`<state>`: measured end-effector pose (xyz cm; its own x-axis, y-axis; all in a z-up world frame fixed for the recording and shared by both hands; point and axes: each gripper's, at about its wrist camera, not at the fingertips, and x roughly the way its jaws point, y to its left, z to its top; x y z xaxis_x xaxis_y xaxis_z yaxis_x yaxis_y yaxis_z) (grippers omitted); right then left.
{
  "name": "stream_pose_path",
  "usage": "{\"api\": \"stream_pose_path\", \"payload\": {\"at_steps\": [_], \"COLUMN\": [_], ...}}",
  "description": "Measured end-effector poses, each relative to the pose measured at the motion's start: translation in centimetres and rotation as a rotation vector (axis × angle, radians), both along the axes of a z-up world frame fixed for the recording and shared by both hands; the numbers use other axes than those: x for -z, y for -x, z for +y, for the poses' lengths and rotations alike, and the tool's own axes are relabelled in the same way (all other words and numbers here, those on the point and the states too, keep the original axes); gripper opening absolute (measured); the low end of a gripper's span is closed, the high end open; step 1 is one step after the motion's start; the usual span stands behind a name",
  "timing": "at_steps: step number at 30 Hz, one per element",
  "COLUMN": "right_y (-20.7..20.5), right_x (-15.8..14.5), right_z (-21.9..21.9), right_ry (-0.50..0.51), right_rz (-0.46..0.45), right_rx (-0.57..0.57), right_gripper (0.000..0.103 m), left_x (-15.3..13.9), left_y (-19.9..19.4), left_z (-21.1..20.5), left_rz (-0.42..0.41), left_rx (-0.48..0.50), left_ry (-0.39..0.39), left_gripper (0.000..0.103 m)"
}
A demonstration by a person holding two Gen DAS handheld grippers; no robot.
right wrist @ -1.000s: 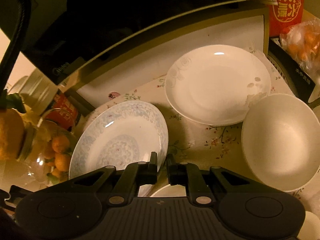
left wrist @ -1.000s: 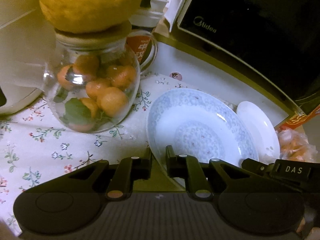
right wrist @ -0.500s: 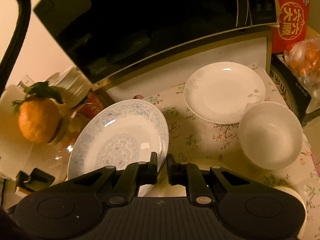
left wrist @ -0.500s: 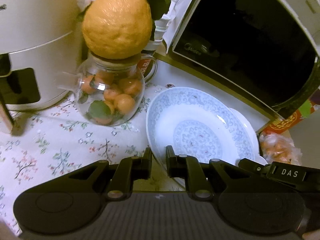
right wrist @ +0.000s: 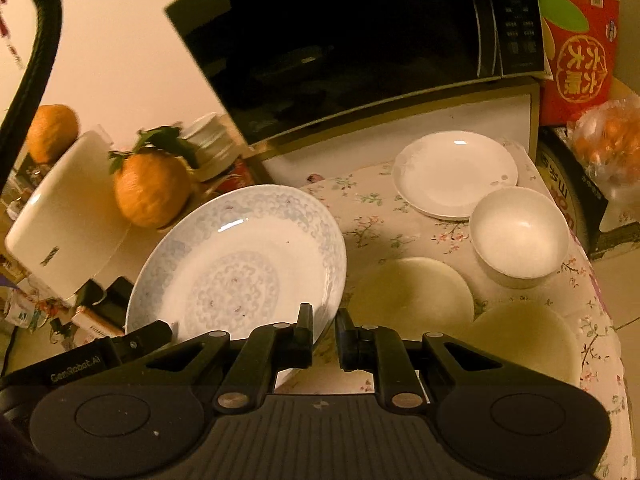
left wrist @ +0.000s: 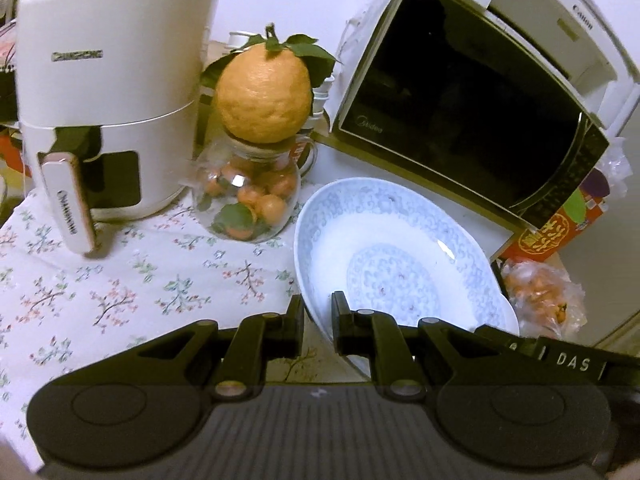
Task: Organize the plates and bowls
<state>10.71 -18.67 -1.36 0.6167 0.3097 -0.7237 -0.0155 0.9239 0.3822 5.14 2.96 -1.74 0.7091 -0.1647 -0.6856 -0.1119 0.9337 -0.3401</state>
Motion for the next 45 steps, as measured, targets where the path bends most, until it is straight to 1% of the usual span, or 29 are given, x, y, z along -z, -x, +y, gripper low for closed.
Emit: {"api": "stream_pose_path", "payload": {"at_steps": [6, 13, 17, 24, 33, 39, 45], "right_y": [2.4, 5.0, 6.1, 8.1, 10.8, 12.4, 13.0], "right_x": [-1.4, -2.0, -2.1, -1.2, 1.4, 3.4, 4.6], "right_z": [0.6, 0.4, 0.7, 1.7, 3.7, 5.1, 5.8], "right_ry": [0.015, -0.008, -0.008, 0.002, 0.045, 0.085, 0.112], "right_rz": [-0.055, -0.072, -0.080, -0.043, 0.039, 0.096, 0.128], "right_rx": [-0.001, -0.007, -0.020, -0.055, -0.117, -0.149, -0.162], "right_gripper": [0.012, 0.013, 0.013, 0.013, 0.013, 0.013, 0.013], "left_x": [-0.2, -0.4, -0.2, 0.7, 2.9, 4.4, 5.1], "left_y": [2.0, 4.5, 5.9, 8.1, 10.9, 12.0, 12.4], "left_z": [0.7, 1.2, 1.6, 2.6, 4.1, 4.7, 4.6], "left_rz": [0.005, -0.015, -0.013, 0.023, 0.095, 0.142, 0.166], "left_rx": [0.004, 0.015, 0.012, 0.005, 0.009, 0.013, 0.021], "left_ry": [0.034, 0.042, 0.039, 0.012, -0.028, -0.054, -0.074], "left_gripper": [0.012, 0.012, 0.012, 0.012, 0.012, 0.012, 0.012]}}
